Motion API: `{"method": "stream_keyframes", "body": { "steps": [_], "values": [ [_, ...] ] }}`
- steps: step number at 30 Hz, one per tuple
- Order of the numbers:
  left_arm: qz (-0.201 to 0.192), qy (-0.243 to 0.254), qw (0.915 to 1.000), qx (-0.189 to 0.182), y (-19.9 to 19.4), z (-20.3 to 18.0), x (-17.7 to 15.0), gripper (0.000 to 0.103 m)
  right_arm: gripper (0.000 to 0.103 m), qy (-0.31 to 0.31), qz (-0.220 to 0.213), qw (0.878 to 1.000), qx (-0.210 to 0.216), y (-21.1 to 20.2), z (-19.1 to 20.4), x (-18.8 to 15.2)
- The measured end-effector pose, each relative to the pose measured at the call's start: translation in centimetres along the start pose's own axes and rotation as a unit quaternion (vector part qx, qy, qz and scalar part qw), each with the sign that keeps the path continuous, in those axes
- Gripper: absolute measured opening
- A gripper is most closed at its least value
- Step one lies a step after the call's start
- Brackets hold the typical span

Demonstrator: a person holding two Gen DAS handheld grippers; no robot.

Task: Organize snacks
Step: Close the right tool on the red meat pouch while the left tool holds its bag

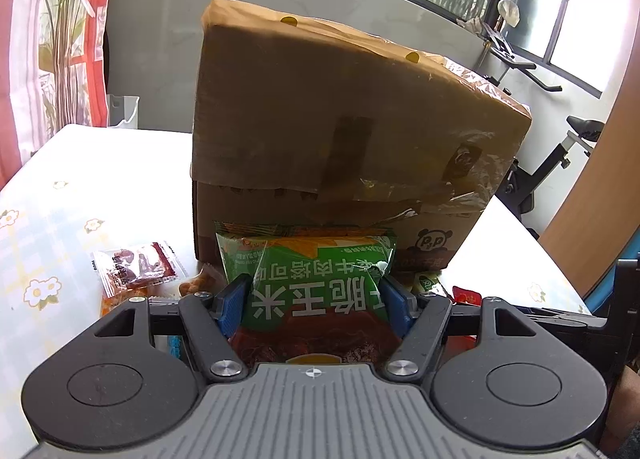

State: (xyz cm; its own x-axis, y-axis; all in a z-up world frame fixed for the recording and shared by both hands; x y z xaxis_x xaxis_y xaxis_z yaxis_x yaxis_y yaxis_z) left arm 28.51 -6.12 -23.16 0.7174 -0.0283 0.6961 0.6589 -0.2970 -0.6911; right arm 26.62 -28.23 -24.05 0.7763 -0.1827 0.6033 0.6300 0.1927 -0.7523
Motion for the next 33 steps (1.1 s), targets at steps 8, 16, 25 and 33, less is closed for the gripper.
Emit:
{"method": "stream_keyframes", "body": {
  "steps": [8,16,25,33],
  "values": [
    [0.000,-0.005,1.0000,0.000,-0.1,0.3,0.0,0.071,0.079,-0.047,-0.002,0.999,-0.013,1.3,0.9,-0.1],
    [0.000,-0.007,1.0000,-0.003,-0.1,0.5,0.0,0.071,0.076,-0.107,0.014,0.994,-0.009,1.3,2.4,-1.7],
    [0.002,-0.008,1.0000,-0.004,-0.1,0.6,0.0,0.071,0.074,-0.132,0.033,0.991,0.010,0.7,2.9,-2.6],
    [0.004,-0.007,1.0000,-0.005,0.1,0.6,0.0,0.071,0.075,-0.108,0.028,0.994,0.005,1.5,2.3,-1.6]
  ]
}}
Point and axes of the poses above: each gripper's, at about its wrist camera, not at the fingertips, and y roughly the way its jaws point, z to its left, x to its top, the point moved 9 cm from there along y, roughly the way its jaws point, and after that the axes turned 7 degrees about z, right-handed, at the moved point
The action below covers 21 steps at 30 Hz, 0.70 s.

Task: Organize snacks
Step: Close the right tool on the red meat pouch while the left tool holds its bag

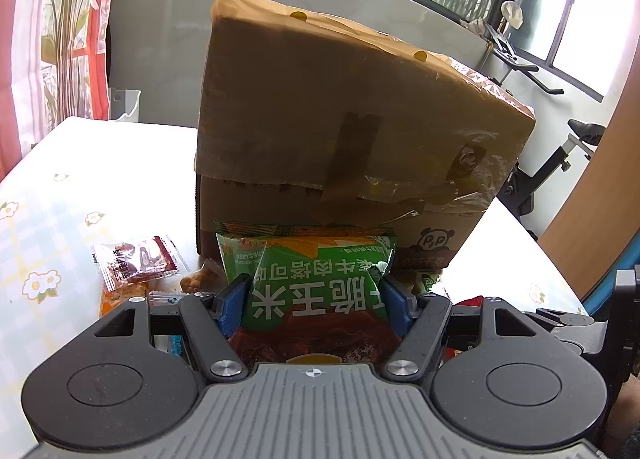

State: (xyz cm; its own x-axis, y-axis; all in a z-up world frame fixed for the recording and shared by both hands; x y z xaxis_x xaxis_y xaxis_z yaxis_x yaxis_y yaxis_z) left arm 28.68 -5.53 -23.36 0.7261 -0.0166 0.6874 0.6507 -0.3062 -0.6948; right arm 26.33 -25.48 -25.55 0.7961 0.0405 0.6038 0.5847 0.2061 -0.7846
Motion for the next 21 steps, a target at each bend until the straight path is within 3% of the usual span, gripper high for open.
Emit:
{"method": "stream_keyframes", "body": {
  "steps": [9,17,21],
  "values": [
    [0.001,-0.002,1.0000,0.000,0.0,0.1,0.0,0.071,0.078,-0.018,-0.009,0.999,-0.028,0.5,0.2,0.2],
    [0.000,-0.004,1.0000,0.001,0.0,0.2,0.0,0.071,0.056,-0.026,-0.016,0.999,-0.039,0.1,0.5,0.0],
    [0.000,-0.002,1.0000,-0.001,0.0,0.1,0.0,0.071,0.051,-0.022,-0.020,0.999,-0.031,-0.3,0.4,0.0]
  ]
}}
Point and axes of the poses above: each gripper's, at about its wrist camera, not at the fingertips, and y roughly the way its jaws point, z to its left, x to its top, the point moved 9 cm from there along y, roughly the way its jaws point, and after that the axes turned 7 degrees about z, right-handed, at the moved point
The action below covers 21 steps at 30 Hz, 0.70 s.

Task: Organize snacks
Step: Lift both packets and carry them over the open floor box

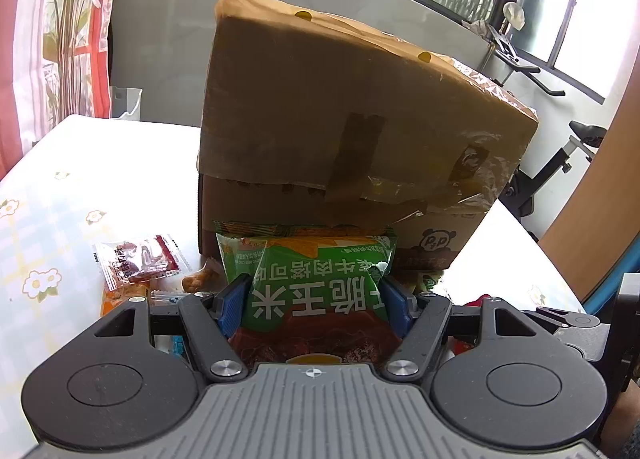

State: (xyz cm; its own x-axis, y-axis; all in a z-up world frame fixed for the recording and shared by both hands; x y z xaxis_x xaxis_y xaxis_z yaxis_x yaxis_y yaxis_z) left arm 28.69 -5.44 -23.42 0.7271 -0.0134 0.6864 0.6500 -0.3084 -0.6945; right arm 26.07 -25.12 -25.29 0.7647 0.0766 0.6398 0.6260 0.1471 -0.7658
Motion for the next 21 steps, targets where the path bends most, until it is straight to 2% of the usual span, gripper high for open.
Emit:
{"method": "stream_keyframes", "body": {
  "steps": [5,15,21],
  "values": [
    [-0.003,-0.001,1.0000,0.001,-0.2,0.3,0.1,0.071,0.048,0.018,-0.007,1.000,0.012,-0.7,-0.7,0.1],
    [-0.004,0.009,0.9999,0.001,-0.3,-0.1,0.1,0.071,0.047,0.028,-0.050,0.998,0.029,-4.4,-1.4,1.5],
    [-0.040,0.033,0.9986,0.009,-2.3,-0.5,1.3,0.071,0.047,0.029,-0.088,0.995,0.042,-7.0,-1.3,3.7]
  ]
}}
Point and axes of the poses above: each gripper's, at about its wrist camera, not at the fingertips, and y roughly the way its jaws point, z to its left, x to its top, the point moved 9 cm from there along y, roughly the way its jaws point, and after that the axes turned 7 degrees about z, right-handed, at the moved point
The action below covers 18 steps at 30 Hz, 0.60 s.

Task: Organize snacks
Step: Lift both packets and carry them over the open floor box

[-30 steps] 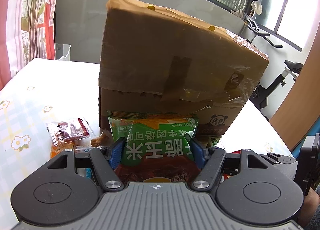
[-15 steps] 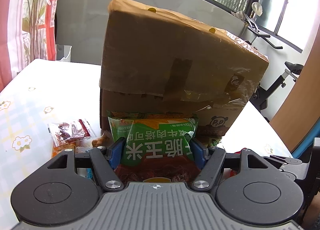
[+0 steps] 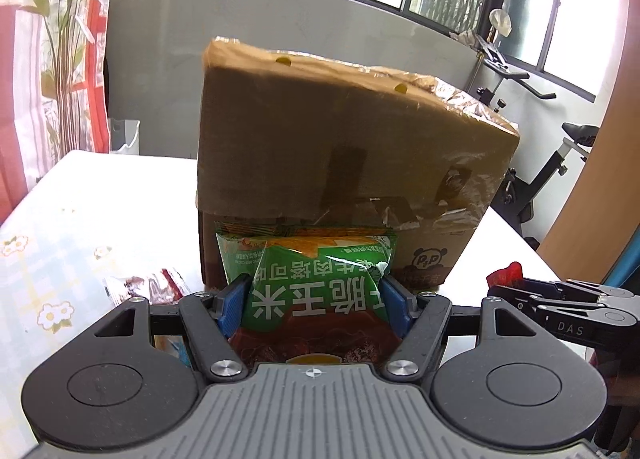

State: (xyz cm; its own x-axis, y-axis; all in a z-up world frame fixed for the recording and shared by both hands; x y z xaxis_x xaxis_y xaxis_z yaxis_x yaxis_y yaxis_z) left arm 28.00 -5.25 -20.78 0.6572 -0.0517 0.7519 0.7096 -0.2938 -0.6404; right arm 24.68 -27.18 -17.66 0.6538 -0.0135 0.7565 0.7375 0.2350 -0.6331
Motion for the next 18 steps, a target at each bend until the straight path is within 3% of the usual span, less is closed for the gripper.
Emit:
{"method": "stream_keyframes", "body": {
  "steps": [7,12,18],
  "values": [
    [-0.071,0.017,0.9972,-0.012,-4.5,-0.3,4.2,0.071,0.048,-0.025,-0.068,0.997,0.024,-2.8,1.8,5.3],
    [-0.129,0.045,0.9906,-0.016,-7.0,-1.5,9.5,0.071,0.047,-0.047,-0.115,0.991,0.051,-4.1,3.0,10.1],
    [-0.168,0.064,0.9835,-0.026,-6.1,-3.4,16.2,0.071,0.048,-0.075,-0.161,0.982,0.068,-3.8,3.9,16.4]
  ]
}}
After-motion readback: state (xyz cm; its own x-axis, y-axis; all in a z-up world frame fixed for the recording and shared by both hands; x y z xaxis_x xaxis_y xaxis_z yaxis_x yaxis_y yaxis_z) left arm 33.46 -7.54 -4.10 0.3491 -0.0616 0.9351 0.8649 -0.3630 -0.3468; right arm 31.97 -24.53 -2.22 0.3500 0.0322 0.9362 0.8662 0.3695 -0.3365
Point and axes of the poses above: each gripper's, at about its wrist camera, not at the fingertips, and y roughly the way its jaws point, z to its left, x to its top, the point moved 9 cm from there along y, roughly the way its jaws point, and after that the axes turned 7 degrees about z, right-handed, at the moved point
